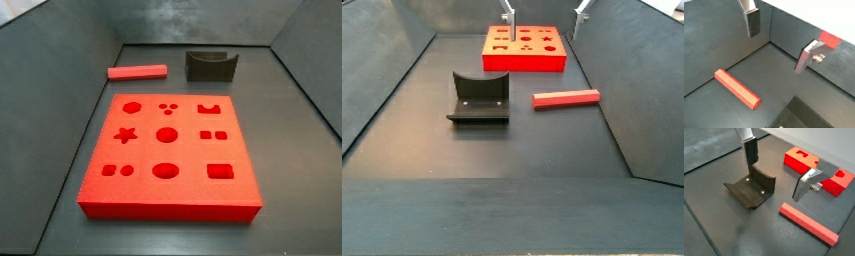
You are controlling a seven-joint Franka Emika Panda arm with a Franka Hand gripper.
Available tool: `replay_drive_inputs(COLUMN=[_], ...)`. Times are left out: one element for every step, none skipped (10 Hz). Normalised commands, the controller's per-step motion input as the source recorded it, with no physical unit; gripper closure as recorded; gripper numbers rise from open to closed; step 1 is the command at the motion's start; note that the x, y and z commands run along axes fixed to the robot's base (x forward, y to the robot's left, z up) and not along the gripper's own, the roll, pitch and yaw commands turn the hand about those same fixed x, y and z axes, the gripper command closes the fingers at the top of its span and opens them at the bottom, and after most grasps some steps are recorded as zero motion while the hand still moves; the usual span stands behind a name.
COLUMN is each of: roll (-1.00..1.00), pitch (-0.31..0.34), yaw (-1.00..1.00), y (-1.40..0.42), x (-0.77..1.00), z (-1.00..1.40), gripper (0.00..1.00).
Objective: Pick up the hexagon object. Move up. Place the hexagon object on the fixture. Regrasp the hexagon object. Move to above the board. Insert the hexagon object.
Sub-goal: Pick up the hexagon object.
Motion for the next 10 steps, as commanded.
replay_drive_inputs(roll=[0.0, 0.0, -0.03, 0.0, -0.01, -0.04, -0.06, -0.08, -0.06, 0.0], pitch=[-0.129, -0.091, -0.05, -0.02, -0.017, -0.13, -0.201, -0.18, -0.156, -0.027], yaw=[-0.06, -0.37, -0.98, -1.0, -1.0, -1.0, -0.98, -0.87, -0.84, -0.89], y=[0.0, -0.15, 0.0, 0.0, 0.0, -0.02, -0.04, -0.13, -0.2, -0.23], x=[-0.44, -0.25, -0.02, 0.0, 0.0, -0.01, -0.08, -0.13, -0.1, 0.0], z=[0.0, -0.17, -0.31, -0.33, -0.37, -0.53, -0.64, -0.67, -0.63, -0.41], gripper=[0.0, 0.0, 0.0, 0.0, 0.0, 0.0, 0.0, 0.0, 0.0, 0.0])
